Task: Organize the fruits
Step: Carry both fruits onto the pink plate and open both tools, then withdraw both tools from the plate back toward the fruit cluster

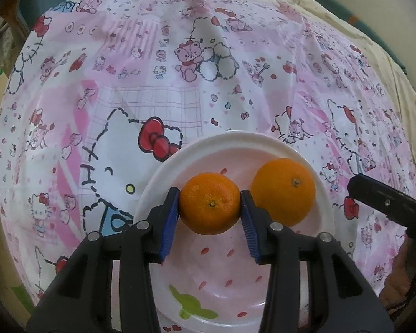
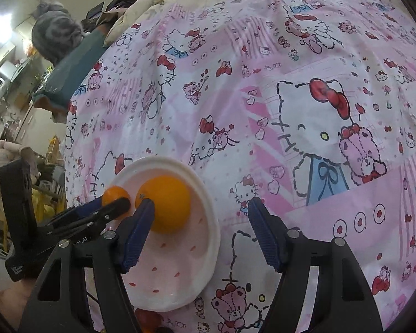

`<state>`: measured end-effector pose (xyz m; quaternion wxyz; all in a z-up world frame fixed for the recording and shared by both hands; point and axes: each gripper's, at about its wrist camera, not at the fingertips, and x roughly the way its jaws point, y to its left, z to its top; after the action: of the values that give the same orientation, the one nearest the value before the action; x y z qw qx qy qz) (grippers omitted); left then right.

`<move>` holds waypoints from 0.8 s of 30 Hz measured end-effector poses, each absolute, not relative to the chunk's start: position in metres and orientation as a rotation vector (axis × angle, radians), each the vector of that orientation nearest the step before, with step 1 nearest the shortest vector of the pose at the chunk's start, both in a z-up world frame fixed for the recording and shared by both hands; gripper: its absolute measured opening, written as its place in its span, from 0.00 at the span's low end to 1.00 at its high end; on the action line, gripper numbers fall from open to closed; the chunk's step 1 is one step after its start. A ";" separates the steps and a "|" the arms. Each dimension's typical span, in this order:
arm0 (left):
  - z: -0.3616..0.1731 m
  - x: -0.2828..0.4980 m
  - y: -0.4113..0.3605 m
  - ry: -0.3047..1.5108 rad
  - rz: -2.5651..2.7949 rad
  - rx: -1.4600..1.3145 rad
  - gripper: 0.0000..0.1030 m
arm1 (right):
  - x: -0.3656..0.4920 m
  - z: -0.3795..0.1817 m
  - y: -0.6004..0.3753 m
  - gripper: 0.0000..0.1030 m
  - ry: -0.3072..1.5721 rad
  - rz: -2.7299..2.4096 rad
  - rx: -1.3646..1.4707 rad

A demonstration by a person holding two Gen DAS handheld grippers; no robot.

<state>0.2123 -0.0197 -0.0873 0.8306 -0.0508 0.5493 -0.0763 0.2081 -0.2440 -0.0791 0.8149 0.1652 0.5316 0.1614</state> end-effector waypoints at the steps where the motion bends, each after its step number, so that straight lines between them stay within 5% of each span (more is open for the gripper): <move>1: -0.088 0.213 -0.019 1.170 -0.157 -0.104 0.38 | 0.207 -0.078 -0.243 0.70 1.132 0.341 0.343; 4: -0.091 0.214 -0.018 1.192 -0.140 -0.093 0.40 | 0.207 -0.073 -0.240 0.70 1.117 0.349 0.323; 6: -0.092 0.214 -0.018 1.200 -0.157 -0.108 0.64 | 0.206 -0.070 -0.240 0.70 1.107 0.355 0.314; 9: -0.081 0.205 -0.019 1.144 -0.118 -0.079 0.87 | 0.201 -0.063 -0.239 0.70 1.098 0.355 0.285; 24: -0.023 0.138 0.009 1.108 -0.091 -0.197 0.88 | 0.126 -0.034 -0.262 0.70 1.090 0.349 0.260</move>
<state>0.1383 0.0092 -0.0230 0.8449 -0.0933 0.5250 -0.0429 0.1261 -0.2621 -0.0338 0.8328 0.1226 0.5141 0.1645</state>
